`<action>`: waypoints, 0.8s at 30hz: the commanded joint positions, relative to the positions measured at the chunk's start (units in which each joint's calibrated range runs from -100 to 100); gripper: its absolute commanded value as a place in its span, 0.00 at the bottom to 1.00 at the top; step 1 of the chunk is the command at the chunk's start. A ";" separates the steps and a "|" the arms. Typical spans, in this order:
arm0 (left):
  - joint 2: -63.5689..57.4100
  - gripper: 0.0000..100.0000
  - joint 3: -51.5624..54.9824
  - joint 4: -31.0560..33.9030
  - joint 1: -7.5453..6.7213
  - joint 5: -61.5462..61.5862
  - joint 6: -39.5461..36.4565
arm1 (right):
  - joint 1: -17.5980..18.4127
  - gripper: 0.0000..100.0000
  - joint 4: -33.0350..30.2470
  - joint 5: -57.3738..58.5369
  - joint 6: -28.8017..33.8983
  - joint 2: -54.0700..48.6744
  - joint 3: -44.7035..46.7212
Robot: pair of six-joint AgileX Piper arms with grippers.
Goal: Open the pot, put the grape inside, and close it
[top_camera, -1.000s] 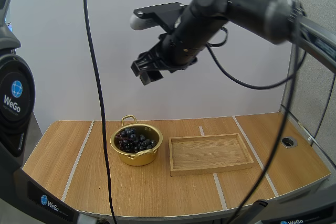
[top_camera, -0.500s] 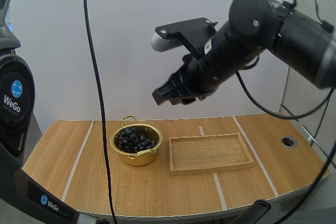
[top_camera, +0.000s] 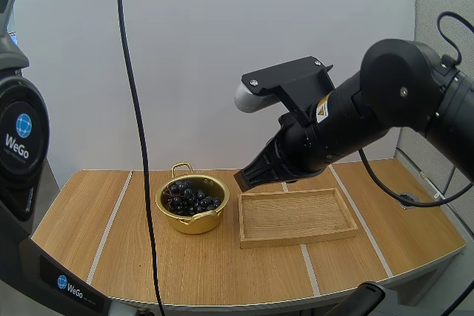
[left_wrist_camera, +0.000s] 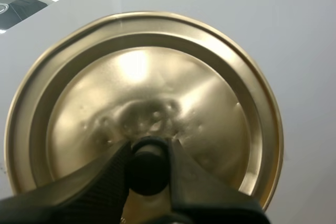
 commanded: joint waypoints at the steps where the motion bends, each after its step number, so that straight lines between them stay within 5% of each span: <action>1: -0.30 0.00 -0.35 0.50 -0.08 -2.08 -0.51 | -1.71 0.00 0.64 0.48 0.46 -1.71 1.91; 24: -0.30 0.00 -0.35 0.50 -0.08 -2.08 -0.51 | -2.22 0.00 6.40 2.16 -1.03 -10.87 10.37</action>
